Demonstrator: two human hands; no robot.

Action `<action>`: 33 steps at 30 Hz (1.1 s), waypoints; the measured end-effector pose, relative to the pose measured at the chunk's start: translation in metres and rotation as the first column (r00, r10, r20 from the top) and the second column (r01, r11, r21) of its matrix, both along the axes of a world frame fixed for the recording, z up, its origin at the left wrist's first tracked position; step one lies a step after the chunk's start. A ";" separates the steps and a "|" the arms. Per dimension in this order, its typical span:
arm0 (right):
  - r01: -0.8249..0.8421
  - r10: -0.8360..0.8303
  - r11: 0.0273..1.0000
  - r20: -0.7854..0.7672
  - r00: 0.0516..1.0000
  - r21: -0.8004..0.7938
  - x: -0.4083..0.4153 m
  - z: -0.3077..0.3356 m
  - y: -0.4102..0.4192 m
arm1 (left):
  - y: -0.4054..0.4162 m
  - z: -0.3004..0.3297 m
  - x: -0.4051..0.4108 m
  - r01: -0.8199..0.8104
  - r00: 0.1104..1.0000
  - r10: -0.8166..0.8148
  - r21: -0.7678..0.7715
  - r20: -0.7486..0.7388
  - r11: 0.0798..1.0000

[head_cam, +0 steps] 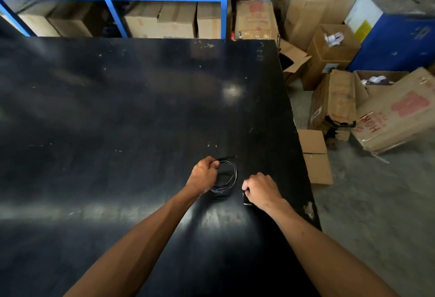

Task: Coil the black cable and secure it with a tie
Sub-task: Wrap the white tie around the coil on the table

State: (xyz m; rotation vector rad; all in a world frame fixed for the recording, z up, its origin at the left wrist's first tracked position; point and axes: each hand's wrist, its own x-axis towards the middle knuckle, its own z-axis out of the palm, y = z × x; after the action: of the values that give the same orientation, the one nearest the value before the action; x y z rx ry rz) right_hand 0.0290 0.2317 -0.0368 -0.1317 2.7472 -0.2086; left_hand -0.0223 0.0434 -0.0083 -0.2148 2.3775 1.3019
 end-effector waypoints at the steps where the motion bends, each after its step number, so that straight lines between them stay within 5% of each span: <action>1: 0.022 -0.022 1.000 -0.015 1.000 0.005 -0.002 -0.001 -0.001 | 0.000 0.000 0.000 -0.002 1.000 0.002 0.001 0.003 1.000; 4: 0.222 -0.228 0.958 -0.013 0.974 -0.183 -0.005 0.000 0.001 | -0.002 0.000 -0.001 -0.005 1.000 0.005 0.006 0.003 1.000; 7: 0.441 -0.495 0.761 0.014 0.869 -0.475 -0.009 0.010 0.010 | -0.002 0.003 -0.001 0.024 1.000 -0.024 0.026 -0.018 0.999; 11: 0.456 -0.616 0.648 -0.068 0.785 -0.610 -0.022 0.031 0.027 | 0.001 0.014 0.000 0.207 0.974 -0.206 0.003 -0.096 0.978; 19: 0.119 -0.198 0.802 -0.073 0.977 -0.585 -0.041 0.076 0.028 | 0.013 0.038 0.001 0.417 0.865 -0.435 -0.124 -0.250 0.900; 25: 0.183 -0.195 0.777 0.045 0.980 -0.602 -0.044 0.086 0.024 | 0.007 0.044 -0.001 0.418 0.874 -0.432 -0.105 -0.225 0.902; 30: -0.122 -0.051 0.923 -0.431 0.901 -0.364 -0.045 0.104 0.008 | 0.012 0.047 -0.010 0.356 0.914 -0.363 -0.067 -0.181 0.932; 33: -0.231 0.076 0.949 -0.557 0.827 -0.213 -0.041 0.114 -0.001 | 0.016 0.050 -0.013 0.314 0.929 -0.318 -0.049 -0.191 0.948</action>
State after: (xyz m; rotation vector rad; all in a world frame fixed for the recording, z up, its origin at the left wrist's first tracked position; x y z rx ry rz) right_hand -0.0125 0.2306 0.0770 -0.5727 3.2325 -0.5877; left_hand -0.0351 0.0593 0.0417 0.2969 2.4557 1.1932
